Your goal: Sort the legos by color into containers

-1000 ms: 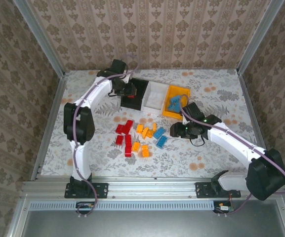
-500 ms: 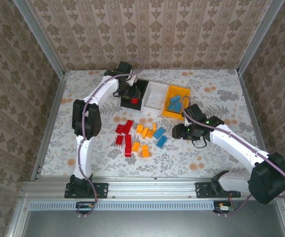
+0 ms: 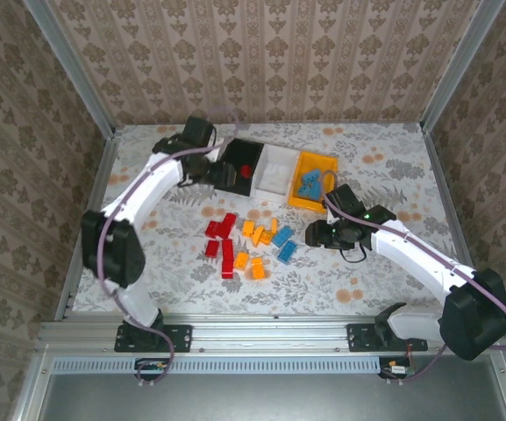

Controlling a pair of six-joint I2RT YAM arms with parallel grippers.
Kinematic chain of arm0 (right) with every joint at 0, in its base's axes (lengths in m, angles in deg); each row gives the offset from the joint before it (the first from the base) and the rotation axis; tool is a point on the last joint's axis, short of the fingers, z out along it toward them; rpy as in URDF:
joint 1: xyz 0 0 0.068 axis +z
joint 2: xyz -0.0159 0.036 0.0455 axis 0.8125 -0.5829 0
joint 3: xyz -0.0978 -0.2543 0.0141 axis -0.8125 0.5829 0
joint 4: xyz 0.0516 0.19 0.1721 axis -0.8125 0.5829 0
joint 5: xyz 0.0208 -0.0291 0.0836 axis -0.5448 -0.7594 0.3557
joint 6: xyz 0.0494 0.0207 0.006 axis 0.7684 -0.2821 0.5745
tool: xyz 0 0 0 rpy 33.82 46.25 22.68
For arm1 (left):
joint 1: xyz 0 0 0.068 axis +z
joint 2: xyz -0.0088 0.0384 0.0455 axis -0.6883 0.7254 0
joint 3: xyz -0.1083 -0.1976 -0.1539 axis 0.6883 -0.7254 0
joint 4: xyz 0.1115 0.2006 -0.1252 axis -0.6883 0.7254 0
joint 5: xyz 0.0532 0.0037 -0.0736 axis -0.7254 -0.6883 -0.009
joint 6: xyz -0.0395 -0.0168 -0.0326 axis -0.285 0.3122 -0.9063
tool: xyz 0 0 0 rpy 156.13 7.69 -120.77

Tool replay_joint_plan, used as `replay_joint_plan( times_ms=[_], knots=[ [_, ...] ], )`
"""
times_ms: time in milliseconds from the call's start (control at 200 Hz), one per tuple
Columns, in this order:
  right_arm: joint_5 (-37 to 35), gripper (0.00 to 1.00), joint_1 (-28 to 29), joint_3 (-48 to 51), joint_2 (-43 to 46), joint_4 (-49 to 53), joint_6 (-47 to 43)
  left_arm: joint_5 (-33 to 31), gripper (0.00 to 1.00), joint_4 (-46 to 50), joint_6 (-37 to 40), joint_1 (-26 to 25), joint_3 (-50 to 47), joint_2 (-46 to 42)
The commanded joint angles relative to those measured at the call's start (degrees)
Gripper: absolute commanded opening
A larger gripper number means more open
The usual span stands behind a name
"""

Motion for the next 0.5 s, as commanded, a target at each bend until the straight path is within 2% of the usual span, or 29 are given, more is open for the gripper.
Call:
replay_joint_plan(
  times_ms=[0,110,220,290,495],
  knots=[
    [0.4,0.58,0.3,0.4,-0.3,-0.9,0.3,-2.3,0.60,-0.2,-3.3,-3.9,-12.0,-7.2],
    [1.2,0.58,0.3,0.6,-1.1,-1.8,0.2,-3.5,0.59,-2.8,-9.0,-8.3,-25.1,-16.3],
    [1.6,0.58,0.5,0.9,-1.7,-2.4,0.3,-6.6,0.59,-3.1,-14.8,-13.9,-32.5,-21.7],
    [2.0,0.58,0.6,1.1,-1.9,-2.9,0.5,-7.9,0.59,-4.8,-18.2,-16.9,-36.5,-23.4],
    [2.3,0.58,1.2,1.1,-2.1,-3.0,0.6,-8.2,0.58,-9.9,-23.7,-20.6,-43.0,-22.7]
  ],
)
